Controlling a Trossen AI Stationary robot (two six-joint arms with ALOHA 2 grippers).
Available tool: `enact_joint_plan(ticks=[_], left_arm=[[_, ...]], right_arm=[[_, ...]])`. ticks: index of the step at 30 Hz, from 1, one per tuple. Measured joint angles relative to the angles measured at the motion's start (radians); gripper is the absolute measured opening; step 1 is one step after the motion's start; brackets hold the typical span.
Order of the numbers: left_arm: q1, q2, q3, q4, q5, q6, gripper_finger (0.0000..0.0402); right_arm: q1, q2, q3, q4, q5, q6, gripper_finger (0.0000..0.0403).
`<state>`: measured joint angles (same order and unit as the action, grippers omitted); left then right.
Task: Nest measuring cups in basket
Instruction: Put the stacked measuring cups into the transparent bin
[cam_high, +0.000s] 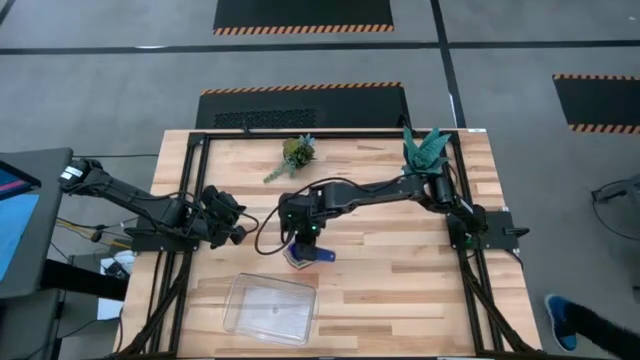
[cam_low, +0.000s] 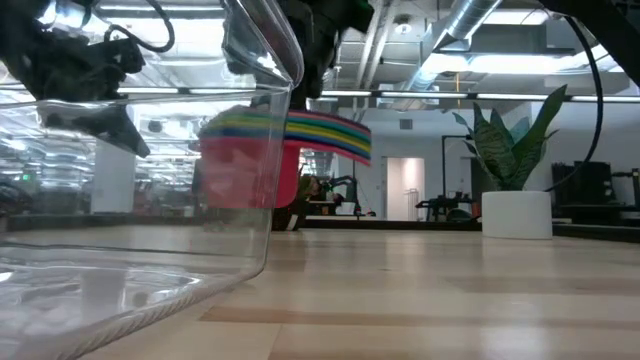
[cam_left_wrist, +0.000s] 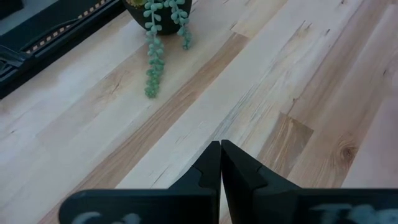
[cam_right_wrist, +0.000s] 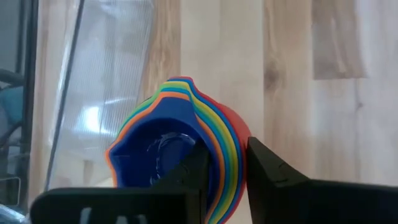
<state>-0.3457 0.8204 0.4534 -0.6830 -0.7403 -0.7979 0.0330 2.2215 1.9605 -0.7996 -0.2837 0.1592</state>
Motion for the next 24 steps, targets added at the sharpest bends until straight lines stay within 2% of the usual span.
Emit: enact_joint_plan(ticks=[5, 13, 18, 24], left_arm=[[0.0, 0.0, 0.0, 0.0, 0.0, 0.0, 0.0], [0.0, 0.0, 0.0, -0.002, -0.005, 0.0, 0.0], [0.0, 0.0, 0.0, -0.002, -0.005, 0.0, 0.0], [0.0, 0.0, 0.0, -0.002, -0.005, 0.001, 0.0]], right_arm=[[0.012, 0.0, 0.092, -0.125, 0.052, -0.011, 0.0077], [0.065, -0.001, 0.262, -0.241, 0.052, -0.01, 0.0077], [0.109, -0.003, 0.344, -0.243, 0.053, 0.016, 0.0077], [0.17, -0.001, 0.351, -0.163, 0.088, 0.059, 0.0077]])
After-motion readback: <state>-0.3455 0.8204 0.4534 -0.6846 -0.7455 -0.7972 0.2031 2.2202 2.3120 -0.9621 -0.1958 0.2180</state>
